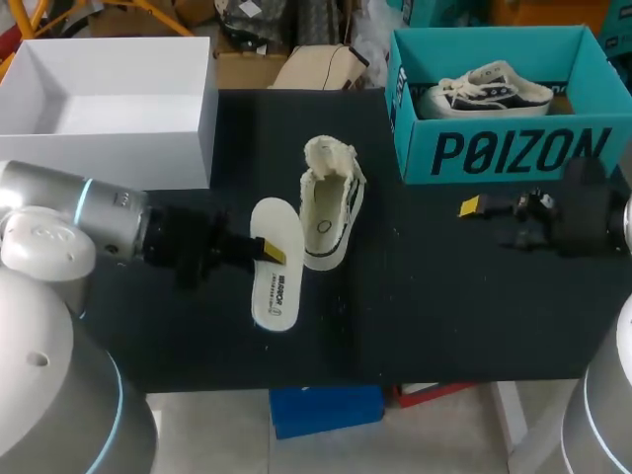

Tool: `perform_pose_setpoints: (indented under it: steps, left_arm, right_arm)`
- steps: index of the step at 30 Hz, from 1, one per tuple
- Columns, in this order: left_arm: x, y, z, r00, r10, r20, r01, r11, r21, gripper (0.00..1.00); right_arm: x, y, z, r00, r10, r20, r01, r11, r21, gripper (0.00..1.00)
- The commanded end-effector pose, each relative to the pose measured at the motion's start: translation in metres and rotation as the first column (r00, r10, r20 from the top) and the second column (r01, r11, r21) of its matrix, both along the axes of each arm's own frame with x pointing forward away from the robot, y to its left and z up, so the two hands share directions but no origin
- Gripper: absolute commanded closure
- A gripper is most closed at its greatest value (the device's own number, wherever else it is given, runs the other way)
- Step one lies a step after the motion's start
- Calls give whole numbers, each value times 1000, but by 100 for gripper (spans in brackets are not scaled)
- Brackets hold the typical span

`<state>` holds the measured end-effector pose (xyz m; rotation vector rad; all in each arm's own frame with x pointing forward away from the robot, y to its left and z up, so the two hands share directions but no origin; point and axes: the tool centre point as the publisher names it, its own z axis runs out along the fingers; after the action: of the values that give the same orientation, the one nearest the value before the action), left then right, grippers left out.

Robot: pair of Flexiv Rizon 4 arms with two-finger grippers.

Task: Take the shoe out of the shoebox, open the shoe tongue, remove and reinsert the insole, then place the shoe into the shoebox

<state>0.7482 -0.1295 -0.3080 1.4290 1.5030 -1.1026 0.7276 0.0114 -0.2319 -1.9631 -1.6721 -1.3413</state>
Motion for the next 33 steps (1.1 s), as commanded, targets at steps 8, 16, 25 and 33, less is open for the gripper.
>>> perform_pose_setpoints:
  steps: [8, 16, 25, 33]
  left_arm:
    - [3, -6, -4, 1000, -11, -18, 12, 1000, 8, 100]
    - [0, -8, -6, 999, -10, -36, 11, 999, 31, 100]
    - [-7, -8, -8, 995, -45, -88, 51, 996, 73, 100]
    - [-7, -8, -8, 995, -45, -88, 51, 996, 73, 100]
  right_arm:
    - [-14, -19, -9, 968, 91, 236, -30, 968, -250, 0]
    - [-20, -27, -14, 961, 61, 271, 8, 969, -246, 0]
    - [-20, -27, -14, 961, 61, 271, 8, 969, -246, 0]
    - [-20, -27, -14, 961, 61, 271, 8, 969, -246, 0]
